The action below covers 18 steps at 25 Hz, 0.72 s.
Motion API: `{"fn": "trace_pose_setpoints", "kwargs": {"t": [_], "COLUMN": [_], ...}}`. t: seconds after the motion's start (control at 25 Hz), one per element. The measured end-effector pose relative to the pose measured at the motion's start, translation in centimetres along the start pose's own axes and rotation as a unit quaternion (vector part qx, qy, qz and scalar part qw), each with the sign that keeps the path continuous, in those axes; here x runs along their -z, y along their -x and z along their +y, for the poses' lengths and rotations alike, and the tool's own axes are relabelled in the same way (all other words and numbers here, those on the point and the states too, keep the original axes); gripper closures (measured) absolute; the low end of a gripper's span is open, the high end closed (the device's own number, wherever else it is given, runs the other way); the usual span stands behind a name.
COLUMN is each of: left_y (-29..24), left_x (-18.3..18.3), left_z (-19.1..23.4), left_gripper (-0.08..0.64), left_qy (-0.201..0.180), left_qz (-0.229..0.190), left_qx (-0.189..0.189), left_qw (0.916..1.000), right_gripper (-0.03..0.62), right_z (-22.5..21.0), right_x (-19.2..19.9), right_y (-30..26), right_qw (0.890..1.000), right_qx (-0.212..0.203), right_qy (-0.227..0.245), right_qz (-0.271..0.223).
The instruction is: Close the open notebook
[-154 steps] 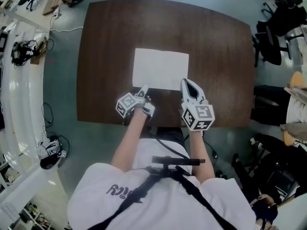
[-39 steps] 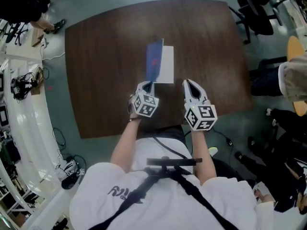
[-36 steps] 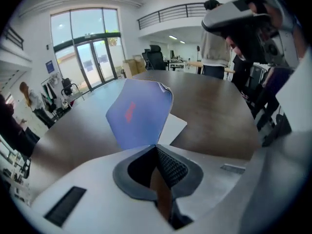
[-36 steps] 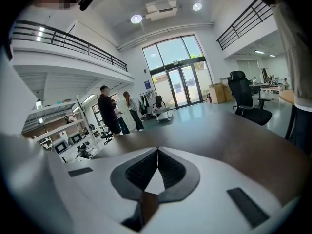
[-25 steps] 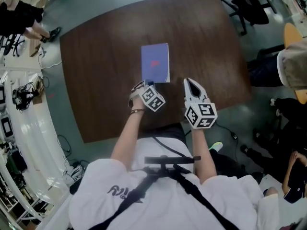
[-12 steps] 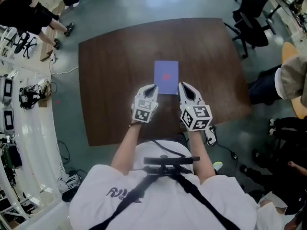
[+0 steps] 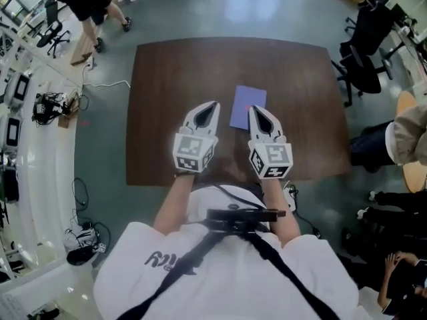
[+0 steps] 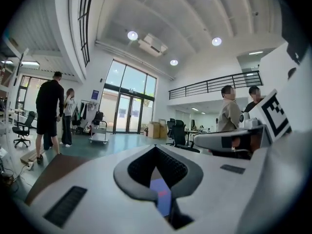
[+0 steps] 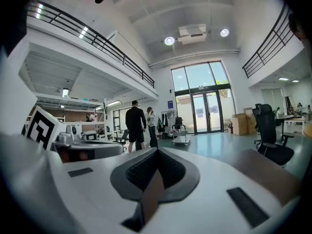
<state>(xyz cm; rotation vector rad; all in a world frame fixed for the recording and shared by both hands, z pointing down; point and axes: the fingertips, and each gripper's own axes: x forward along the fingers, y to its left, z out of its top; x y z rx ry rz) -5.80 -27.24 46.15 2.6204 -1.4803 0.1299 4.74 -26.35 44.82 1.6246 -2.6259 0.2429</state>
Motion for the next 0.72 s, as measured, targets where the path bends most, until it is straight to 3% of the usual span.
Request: {"fn": "trace_pose_setpoints", "kwargs": {"t": [0.72], "left_y": [2.5], "left_x": [0.8], "left_z": [0.6], "left_gripper": [0.548], "left_qy": [0.004], "left_qz": [-0.015], "left_qx": [-0.004], "left_qw": [0.9999], "right_gripper": [0.588], "right_z": [2.2], "right_x": [1.5], "right_y": [0.5], "right_qw": [1.0], "right_qx": [0.006], "right_qy": [0.017], "right_qz": [0.017]}}
